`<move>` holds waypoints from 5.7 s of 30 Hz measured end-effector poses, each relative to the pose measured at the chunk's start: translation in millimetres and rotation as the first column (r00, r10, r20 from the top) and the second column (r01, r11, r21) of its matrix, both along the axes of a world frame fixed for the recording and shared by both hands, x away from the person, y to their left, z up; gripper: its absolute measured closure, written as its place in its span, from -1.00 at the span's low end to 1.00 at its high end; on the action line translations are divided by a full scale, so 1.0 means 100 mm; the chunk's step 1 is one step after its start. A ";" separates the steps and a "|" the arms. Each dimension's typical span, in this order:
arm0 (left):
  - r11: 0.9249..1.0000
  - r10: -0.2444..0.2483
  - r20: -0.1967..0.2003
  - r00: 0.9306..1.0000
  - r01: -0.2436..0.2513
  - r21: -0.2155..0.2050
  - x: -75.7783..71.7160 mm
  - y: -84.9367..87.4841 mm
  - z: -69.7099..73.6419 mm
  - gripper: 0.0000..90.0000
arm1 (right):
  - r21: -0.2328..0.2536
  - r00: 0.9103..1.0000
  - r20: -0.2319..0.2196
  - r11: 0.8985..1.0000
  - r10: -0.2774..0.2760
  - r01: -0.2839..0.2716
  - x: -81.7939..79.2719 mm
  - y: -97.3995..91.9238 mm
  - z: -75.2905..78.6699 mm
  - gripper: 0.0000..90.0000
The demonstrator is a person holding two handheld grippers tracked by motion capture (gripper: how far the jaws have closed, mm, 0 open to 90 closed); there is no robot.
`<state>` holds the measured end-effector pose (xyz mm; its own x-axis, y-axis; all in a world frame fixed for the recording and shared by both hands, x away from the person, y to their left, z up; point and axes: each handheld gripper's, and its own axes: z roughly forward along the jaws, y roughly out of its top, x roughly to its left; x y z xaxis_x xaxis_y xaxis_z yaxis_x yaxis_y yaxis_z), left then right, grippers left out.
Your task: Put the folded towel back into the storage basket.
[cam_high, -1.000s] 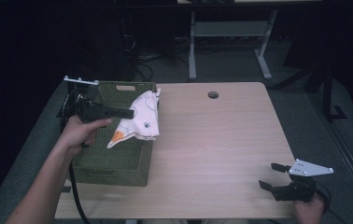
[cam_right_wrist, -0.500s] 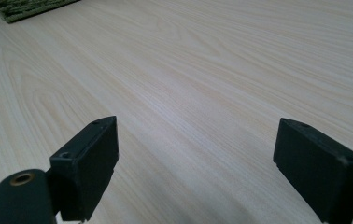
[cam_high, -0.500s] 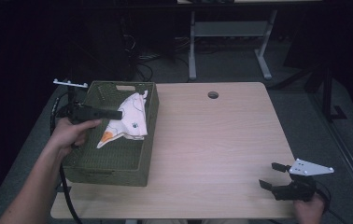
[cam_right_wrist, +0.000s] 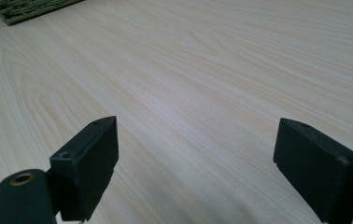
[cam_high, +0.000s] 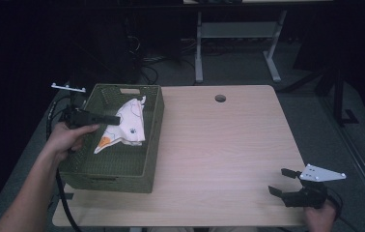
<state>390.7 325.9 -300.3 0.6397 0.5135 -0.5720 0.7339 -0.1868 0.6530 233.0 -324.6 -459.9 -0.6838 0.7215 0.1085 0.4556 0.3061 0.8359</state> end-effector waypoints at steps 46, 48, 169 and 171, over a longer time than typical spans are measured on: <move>0.774 -0.018 0.076 0.997 -0.034 0.633 0.29 -0.18 -0.52 0.36 | 0.038 1.000 0.002 0.999 -0.008 0.008 0.00 -0.07 0.01 -0.70; 0.765 -0.043 0.048 0.998 0.002 0.644 0.29 -0.22 -0.55 0.36 | 0.039 1.000 0.002 0.999 -0.008 0.008 0.00 -0.07 0.01 -0.70; 0.929 0.117 0.087 0.989 -0.140 0.342 -0.22 -0.19 -0.65 0.18 | 0.050 0.998 -0.013 0.997 0.063 -0.062 0.07 0.00 -0.02 -0.70; 0.940 0.113 0.088 0.990 -0.135 0.312 -0.24 -0.17 -0.65 0.17 | 0.048 0.998 -0.014 0.997 0.065 -0.065 0.07 0.00 -0.03 -0.70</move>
